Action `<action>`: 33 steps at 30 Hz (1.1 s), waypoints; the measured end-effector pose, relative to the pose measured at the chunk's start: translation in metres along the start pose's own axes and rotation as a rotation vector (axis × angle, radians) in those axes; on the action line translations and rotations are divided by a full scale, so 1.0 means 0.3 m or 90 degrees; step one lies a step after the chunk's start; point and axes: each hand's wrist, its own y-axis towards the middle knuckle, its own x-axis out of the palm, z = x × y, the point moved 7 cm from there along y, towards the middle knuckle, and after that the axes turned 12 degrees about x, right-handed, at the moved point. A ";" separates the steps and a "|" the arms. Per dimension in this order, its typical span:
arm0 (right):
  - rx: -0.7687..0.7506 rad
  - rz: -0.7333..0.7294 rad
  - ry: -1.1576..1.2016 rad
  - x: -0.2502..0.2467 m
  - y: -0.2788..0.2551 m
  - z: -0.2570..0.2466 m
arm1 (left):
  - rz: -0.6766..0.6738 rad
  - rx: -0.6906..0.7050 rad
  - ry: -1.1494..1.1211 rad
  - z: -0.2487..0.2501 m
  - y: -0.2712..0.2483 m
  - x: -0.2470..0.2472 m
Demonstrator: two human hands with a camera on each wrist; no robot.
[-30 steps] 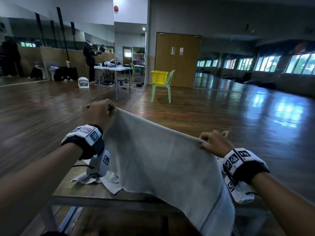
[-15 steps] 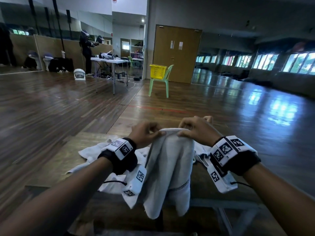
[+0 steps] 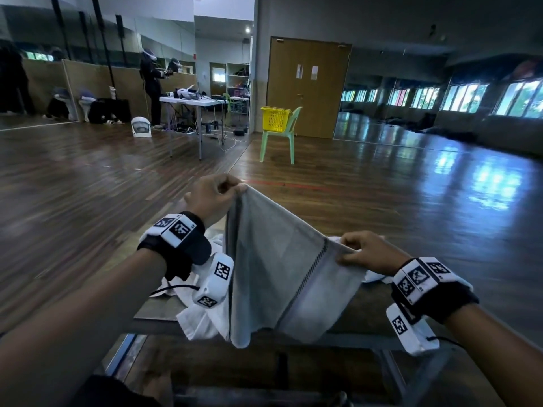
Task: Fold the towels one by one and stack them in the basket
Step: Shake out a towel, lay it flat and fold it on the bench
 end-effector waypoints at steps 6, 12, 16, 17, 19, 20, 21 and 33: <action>-0.044 0.075 0.044 -0.065 -0.021 -0.062 | -0.071 0.006 0.016 0.020 -0.046 0.068; -0.131 0.116 0.107 -0.086 0.008 -0.226 | -0.402 0.084 0.099 0.133 -0.156 0.349; -0.114 0.101 0.166 -0.103 0.019 -0.214 | -0.336 0.061 -0.124 0.154 -0.159 0.356; -0.103 0.084 0.189 -0.098 0.019 -0.197 | -0.318 0.047 -0.175 0.166 -0.158 0.347; -0.071 0.020 0.228 -0.064 0.010 -0.159 | -0.296 0.022 -0.210 0.184 -0.154 0.321; -0.056 -0.013 0.242 -0.043 -0.001 -0.141 | -0.290 0.035 -0.195 0.193 -0.148 0.310; -0.046 -0.035 0.258 -0.025 -0.010 -0.126 | -0.291 0.063 -0.165 0.202 -0.142 0.304; -0.095 0.082 0.316 -0.146 -0.086 -0.242 | -0.270 0.146 -0.079 0.287 -0.118 0.263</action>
